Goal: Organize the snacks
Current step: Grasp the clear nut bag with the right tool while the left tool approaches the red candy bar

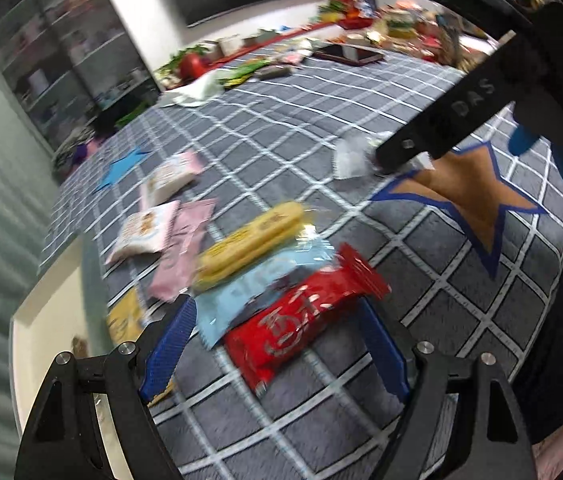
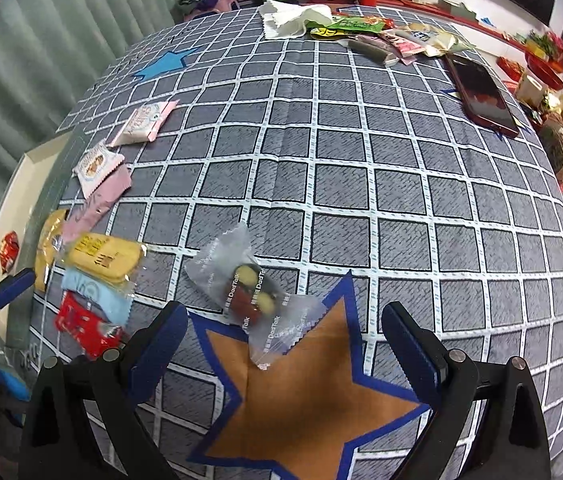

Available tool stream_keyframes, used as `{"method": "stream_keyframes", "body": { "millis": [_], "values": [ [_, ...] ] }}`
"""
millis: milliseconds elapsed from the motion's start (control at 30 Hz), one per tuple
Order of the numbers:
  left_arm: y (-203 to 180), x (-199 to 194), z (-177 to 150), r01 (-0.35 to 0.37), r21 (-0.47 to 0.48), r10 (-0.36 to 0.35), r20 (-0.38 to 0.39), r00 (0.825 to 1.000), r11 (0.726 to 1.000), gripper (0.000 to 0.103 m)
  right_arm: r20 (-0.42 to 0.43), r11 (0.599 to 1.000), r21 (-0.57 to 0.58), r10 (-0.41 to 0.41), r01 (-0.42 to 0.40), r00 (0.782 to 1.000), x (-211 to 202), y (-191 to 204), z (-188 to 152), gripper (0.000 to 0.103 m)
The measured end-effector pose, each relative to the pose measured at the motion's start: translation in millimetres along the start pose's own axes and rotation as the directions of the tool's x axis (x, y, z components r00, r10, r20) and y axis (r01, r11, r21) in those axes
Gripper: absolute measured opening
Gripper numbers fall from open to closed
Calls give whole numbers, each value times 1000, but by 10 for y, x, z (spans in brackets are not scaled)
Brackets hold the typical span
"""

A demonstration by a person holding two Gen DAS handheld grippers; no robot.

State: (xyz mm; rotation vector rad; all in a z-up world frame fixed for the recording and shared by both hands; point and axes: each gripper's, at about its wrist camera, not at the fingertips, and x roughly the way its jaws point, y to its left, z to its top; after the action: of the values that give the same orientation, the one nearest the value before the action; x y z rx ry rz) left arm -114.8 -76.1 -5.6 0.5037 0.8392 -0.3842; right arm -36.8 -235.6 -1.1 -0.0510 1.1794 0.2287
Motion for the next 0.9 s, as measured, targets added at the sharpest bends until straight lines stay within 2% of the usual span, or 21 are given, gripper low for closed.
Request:
{"method": "stream_keyframes", "body": {
  "millis": [133,267,333,600,700,767,833,867,900],
  "values": [
    [-82,110,67,33,0,-33,-17,999,999,85,-14,998,-55,-16,15,1000,127,64,28,98],
    [-86,161,126,87,-80,-90,-41,995,993,85,-25,993,-109,-54,51,998,278,123,76,99],
    [-121,169,149,74,-88,-77,-33,997,993,85,-9,988,-133,-74,72,997,313,152,76,102],
    [-188,215,212,51,-124,-53,-9,999,991,88,66,981,-189,-35,47,997,307,139,36,102],
    [-190,219,226,46,-147,-50,-18,999,988,87,70,980,-192,-36,49,997,304,144,13,102],
    [-197,214,237,37,-160,-41,-25,999,986,81,53,982,-181,-48,56,997,304,153,32,102],
    [-219,179,248,10,-151,-14,-24,1000,989,56,47,983,-172,-52,60,998,293,165,30,100],
    [-221,160,255,5,-147,-8,-22,1000,989,48,57,982,-178,-47,57,997,268,185,12,91],
    [-201,135,261,43,-165,-47,-20,999,985,23,68,981,-188,-41,53,997,232,209,-3,85]
  ]
}}
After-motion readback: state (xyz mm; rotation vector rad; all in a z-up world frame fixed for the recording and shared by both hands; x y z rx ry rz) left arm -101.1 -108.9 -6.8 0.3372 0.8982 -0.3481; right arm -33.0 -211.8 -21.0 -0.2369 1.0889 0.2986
